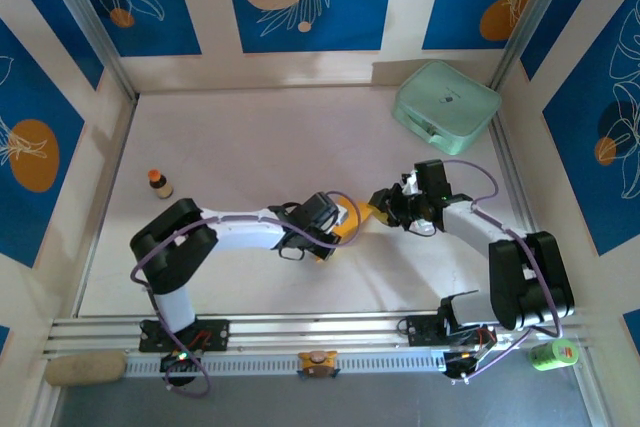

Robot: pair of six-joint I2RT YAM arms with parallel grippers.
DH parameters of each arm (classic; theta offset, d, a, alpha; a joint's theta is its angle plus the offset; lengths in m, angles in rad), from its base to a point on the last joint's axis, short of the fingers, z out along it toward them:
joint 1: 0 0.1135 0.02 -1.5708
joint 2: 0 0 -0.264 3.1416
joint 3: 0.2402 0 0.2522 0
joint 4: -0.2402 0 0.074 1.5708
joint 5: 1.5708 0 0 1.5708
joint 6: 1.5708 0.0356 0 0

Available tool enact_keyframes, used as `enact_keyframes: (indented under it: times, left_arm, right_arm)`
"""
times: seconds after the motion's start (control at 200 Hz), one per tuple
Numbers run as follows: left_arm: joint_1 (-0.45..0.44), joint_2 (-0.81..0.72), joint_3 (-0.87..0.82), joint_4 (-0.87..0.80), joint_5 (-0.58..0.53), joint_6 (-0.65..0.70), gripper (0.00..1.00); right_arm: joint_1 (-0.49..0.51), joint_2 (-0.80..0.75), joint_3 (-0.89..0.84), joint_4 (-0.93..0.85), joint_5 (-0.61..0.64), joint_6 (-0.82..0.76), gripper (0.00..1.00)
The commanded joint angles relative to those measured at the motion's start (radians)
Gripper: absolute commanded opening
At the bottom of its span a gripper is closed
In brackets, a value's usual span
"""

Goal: Fold a paper plane with a square sheet of paper (pick it up from the middle)
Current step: Fold the wing for the fifth time at the center of the table.

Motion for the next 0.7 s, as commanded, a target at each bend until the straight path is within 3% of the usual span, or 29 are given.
enact_keyframes:
  times: [0.0, 0.105, 0.35, 0.5, 0.695]
  left_arm:
    - [0.019, -0.027, -0.04, 0.053, 0.077, -0.022, 0.0]
    - [0.04, -0.035, -0.079, 0.113, 0.116, -0.047, 0.0]
    - [0.123, -0.01, -0.134, 0.238, 0.301, -0.132, 0.0]
    - [0.148, 0.012, -0.152, 0.309, 0.381, -0.181, 0.0]
    - [0.18, 0.048, -0.175, 0.387, 0.452, -0.258, 0.0]
  right_arm:
    - [-0.003, -0.014, -0.022, 0.004, -0.006, -0.017, 0.27]
    - [0.015, -0.013, -0.041, 0.05, 0.009, -0.015, 0.23]
    - [0.133, -0.143, -0.164, 0.239, 0.193, -0.102, 0.19]
    - [0.126, -0.126, -0.141, 0.21, 0.081, -0.139, 0.17]
    - [0.147, -0.022, -0.128, 0.311, -0.054, -0.131, 0.12]
